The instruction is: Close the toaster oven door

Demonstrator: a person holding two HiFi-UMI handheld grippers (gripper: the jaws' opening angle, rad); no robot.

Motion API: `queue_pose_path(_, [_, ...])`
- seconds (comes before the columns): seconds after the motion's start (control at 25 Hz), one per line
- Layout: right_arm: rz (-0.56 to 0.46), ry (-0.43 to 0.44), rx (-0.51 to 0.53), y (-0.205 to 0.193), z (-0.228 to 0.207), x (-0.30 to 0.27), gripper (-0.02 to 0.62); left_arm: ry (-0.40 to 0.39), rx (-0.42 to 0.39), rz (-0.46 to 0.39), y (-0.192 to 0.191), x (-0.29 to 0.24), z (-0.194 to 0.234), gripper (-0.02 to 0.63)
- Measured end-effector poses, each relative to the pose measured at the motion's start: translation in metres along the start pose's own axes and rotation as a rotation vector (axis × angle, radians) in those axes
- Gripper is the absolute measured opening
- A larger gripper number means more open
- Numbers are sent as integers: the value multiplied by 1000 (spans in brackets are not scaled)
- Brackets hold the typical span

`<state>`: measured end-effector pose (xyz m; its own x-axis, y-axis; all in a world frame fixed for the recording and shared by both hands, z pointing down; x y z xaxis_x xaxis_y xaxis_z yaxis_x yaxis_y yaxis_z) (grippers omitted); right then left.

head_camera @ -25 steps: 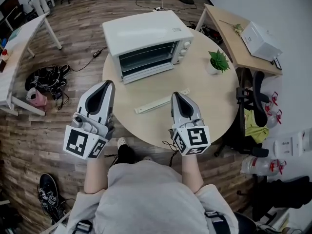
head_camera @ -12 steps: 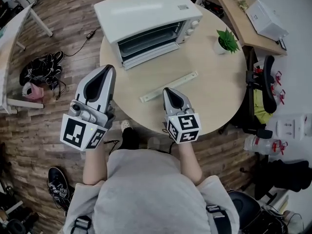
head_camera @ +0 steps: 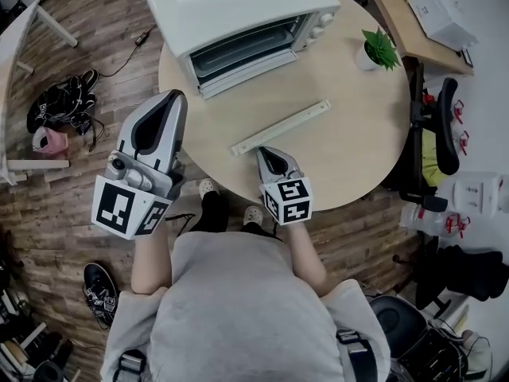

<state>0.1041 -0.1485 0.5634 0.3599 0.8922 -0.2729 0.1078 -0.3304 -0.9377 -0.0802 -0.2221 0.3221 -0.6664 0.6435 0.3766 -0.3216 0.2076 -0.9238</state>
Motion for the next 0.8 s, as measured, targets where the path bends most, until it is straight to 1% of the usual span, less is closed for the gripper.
queue_pose_path(0.2, [62, -6, -37, -29, 3, -9, 15, -7, 11, 18, -7, -1, 5, 8])
queue_pose_path(0.24, [71, -7, -42, -33, 4, -11, 30, -9, 12, 22, -8, -2, 6, 8])
queue_pose_path(0.36, [97, -7, -44, -46, 6, -15, 36, -13, 14, 34, -11, -1, 9, 8])
queue_pose_path(0.52, [123, -17, -34, -62, 9, -22, 67, -13, 15, 46, -14, 0, 16, 8])
queue_pose_path(0.64, [143, -22, -24, -70, 11, -27, 88, -14, 14, 55, -15, 0, 21, 8])
queue_pose_path(0.8, [131, -37, -10, -70, 11, -34, 106, -12, 11, 65, -15, 1, 27, 8])
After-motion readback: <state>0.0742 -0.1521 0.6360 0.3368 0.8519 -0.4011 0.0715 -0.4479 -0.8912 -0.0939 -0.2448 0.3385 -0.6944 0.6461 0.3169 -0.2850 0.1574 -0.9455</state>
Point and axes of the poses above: the fingertips, and each gripper's own axes: x backward along the fingers, z to its left, y out of its top, the point moved 5 cm from there along x, backward along the fingers, and after that the axes turned 15 degrees about -z, right-handed, at the moved point
